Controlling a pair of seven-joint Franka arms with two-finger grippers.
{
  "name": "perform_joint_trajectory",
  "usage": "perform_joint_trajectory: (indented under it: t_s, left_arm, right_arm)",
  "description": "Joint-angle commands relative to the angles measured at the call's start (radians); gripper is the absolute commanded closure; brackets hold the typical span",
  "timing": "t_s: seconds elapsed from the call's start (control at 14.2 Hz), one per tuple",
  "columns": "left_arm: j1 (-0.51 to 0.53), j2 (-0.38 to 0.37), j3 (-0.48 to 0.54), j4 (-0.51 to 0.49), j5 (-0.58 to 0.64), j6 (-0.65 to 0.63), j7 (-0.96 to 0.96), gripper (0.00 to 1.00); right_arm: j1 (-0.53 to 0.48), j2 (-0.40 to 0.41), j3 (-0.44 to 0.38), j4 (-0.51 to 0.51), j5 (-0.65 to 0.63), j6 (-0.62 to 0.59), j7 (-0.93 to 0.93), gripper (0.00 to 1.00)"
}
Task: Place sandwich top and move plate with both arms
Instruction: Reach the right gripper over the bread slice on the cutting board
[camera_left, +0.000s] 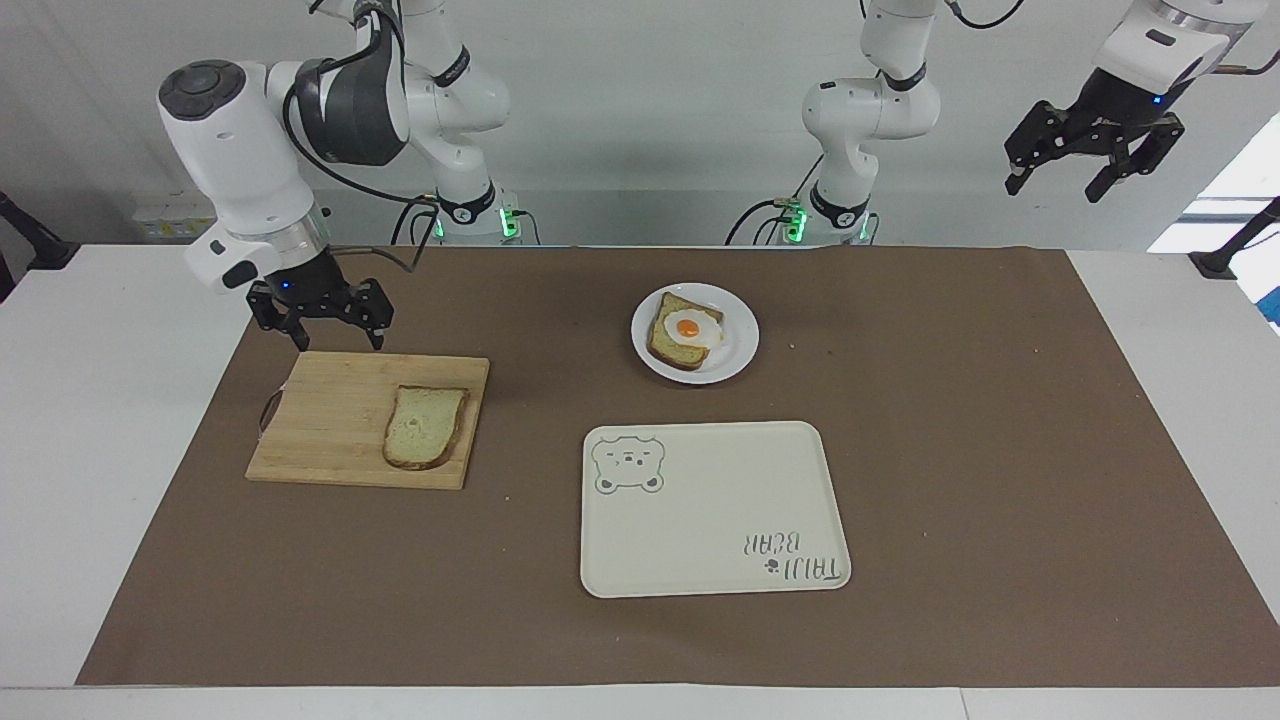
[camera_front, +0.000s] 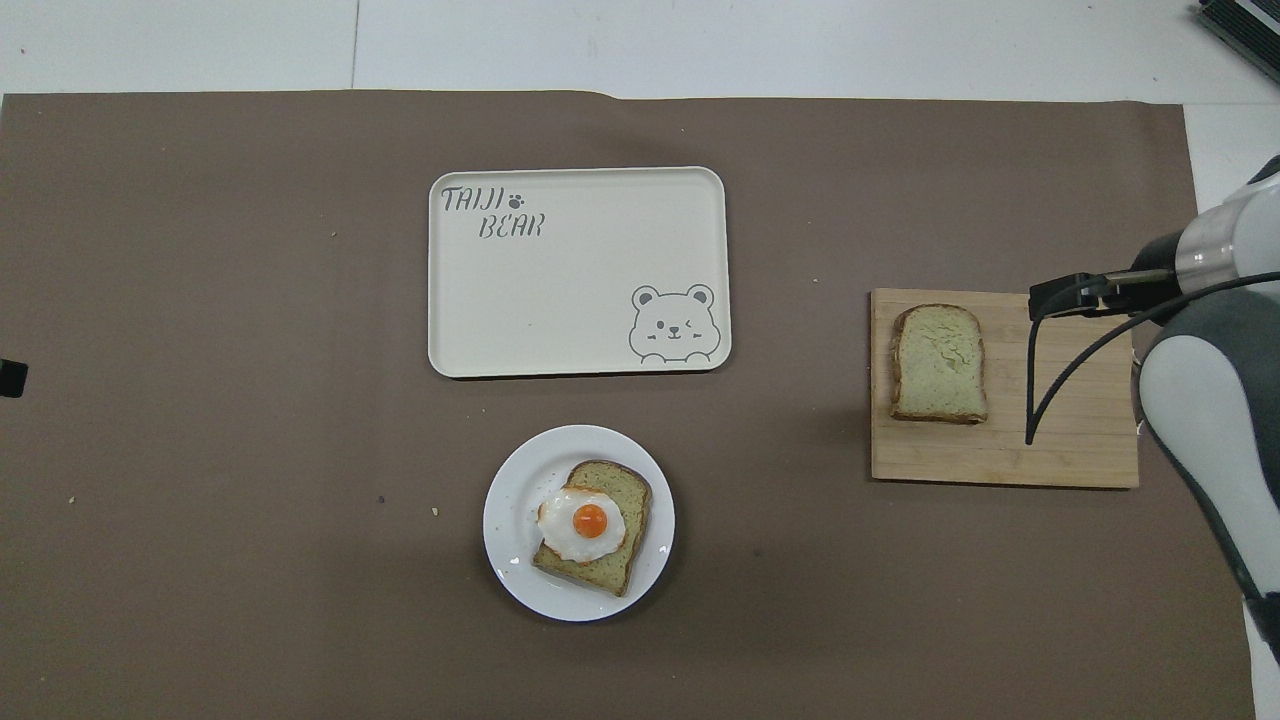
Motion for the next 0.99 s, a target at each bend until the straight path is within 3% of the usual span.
perform_joint_trajectory:
  t_s: [0.0, 0.49, 0.92]
  left_arm:
    - [0.01, -0.021, -0.006, -0.024, 0.005, -0.005, -0.007, 0.0]
    - [0.002, -0.04, -0.008, -0.053, 0.002, -0.007, -0.015, 0.0]
    - [-0.002, -0.044, -0.011, -0.062, 0.002, -0.004, -0.01, 0.0]
  right_arm:
    - [-0.009, 0.034, 0.004, -0.003, 0.033, 0.037, -0.026, 0.0]
    - [-0.009, 0.06, 0.004, -0.067, 0.038, 0.114, -0.026, 0.0]
    - [-0.043, 0.147, 0.004, -0.117, 0.196, 0.255, -0.209, 0.0]
